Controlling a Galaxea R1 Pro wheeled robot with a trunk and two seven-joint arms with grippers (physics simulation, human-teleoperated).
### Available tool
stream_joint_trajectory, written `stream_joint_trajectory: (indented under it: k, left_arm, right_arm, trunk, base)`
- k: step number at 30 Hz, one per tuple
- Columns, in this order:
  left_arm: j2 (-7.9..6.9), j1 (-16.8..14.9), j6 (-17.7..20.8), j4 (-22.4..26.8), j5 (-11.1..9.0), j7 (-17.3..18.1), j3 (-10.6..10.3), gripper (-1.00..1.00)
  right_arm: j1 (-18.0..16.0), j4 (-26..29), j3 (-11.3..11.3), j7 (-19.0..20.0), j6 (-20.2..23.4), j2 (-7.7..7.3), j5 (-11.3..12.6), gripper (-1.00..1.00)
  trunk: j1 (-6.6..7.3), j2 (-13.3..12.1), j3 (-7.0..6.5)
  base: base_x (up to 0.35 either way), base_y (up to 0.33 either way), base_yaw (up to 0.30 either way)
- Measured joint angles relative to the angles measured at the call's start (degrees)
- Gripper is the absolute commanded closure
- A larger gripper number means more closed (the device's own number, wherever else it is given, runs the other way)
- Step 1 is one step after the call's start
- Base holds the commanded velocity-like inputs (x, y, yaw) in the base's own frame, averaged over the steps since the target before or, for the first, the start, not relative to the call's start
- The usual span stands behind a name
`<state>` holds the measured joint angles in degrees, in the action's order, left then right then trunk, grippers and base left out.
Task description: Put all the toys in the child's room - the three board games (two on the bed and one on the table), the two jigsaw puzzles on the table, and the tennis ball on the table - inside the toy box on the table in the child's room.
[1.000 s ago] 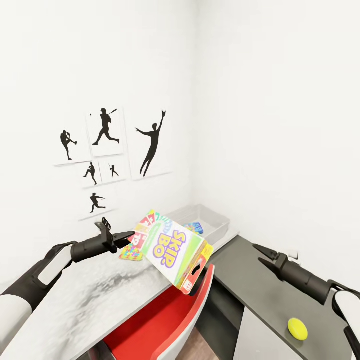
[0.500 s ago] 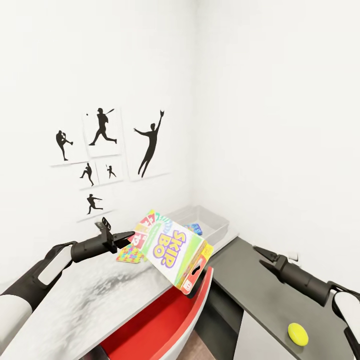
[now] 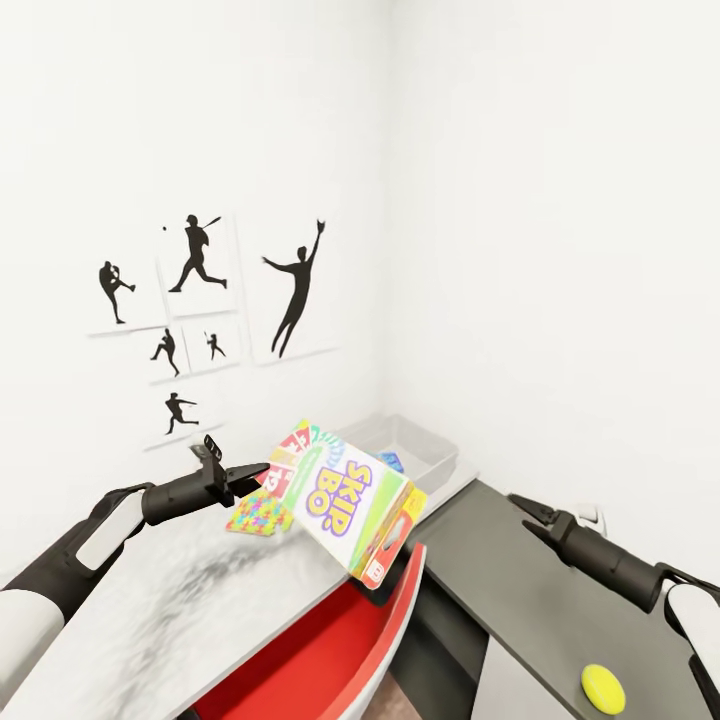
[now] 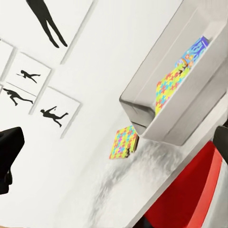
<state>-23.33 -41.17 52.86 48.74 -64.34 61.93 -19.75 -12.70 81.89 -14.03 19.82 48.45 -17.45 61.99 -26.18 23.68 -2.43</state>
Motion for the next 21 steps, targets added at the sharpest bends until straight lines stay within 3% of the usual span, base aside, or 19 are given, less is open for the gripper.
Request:
stream_joint_trajectory:
  k: [10, 21]
  left_arm:
    - [0.0, 0.0, 0.04, 0.0, -0.1, 0.01, 0.01, 1.0]
    - [0.0, 0.0, 0.03, 0.0, -0.09, 0.03, 0.01, 1.0]
  right_arm:
    - [-0.02, 0.04, 0.22, 0.22, -1.07, -0.04, -0.05, -1.0]
    - [-0.02, 0.04, 0.23, 0.22, -1.1, -0.04, -0.05, -1.0]
  trunk:
    - [-0.02, 0.0, 0.0]
    - [-0.01, 0.0, 0.0]
  base:
    - [0.041, -0.023, 0.0]
    - [0.042, -0.12, 0.017]
